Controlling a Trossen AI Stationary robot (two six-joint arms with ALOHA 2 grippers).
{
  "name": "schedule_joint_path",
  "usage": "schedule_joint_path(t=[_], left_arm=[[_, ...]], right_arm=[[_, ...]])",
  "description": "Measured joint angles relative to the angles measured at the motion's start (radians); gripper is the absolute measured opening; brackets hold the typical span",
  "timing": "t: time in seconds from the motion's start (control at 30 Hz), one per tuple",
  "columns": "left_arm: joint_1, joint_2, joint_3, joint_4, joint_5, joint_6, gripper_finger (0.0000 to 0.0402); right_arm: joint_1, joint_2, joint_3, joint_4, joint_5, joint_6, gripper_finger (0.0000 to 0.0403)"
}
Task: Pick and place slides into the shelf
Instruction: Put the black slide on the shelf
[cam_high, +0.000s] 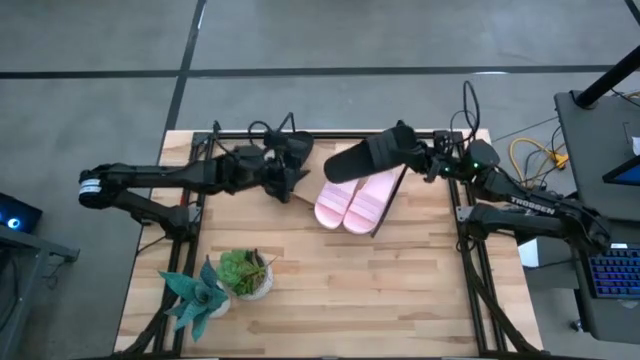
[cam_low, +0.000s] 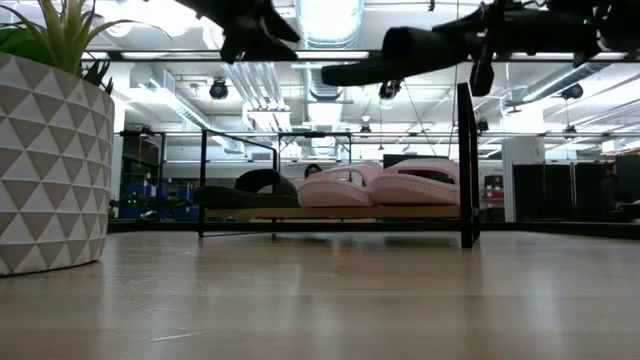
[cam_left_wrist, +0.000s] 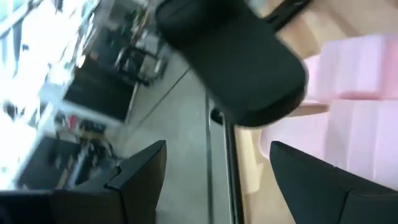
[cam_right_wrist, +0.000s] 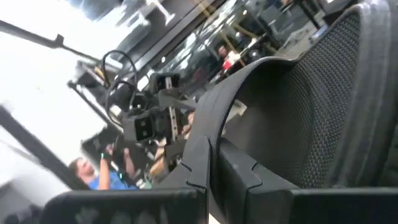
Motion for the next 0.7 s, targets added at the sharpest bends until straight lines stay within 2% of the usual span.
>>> schedule_joint_path(t=[0.1, 0.3, 0.43, 0.57, 0.7], left_arm=[[-0.051, 0.026, 0.000, 0.014, -0.033, 0.101, 0.0270], [-0.160, 0.123, 0.000, 0.082, -0.364, 0.290, 0.0270], [-0.212, 0.209, 0.000, 0.246, -0.503, 0.417, 0.0270], [-0.251, 0.289, 0.000, 0.473, -0.597, 0.596, 0.0270], [-0.269, 0.349, 0.000, 0.640, -0.610, 0.752, 0.0269]], right_arm=[[0.041, 0.000, 0.023, -0.042, 0.015, -0.040, 0.0011], [0.047, 0.001, 0.064, -0.068, 0.036, -0.066, 0.0011], [0.047, 0.002, 0.086, -0.072, 0.034, -0.076, 0.0011], [0.047, 0.002, 0.096, -0.074, 0.035, -0.076, 0.0011], [0.047, 0.000, 0.099, -0.073, 0.036, -0.075, 0.0011]])
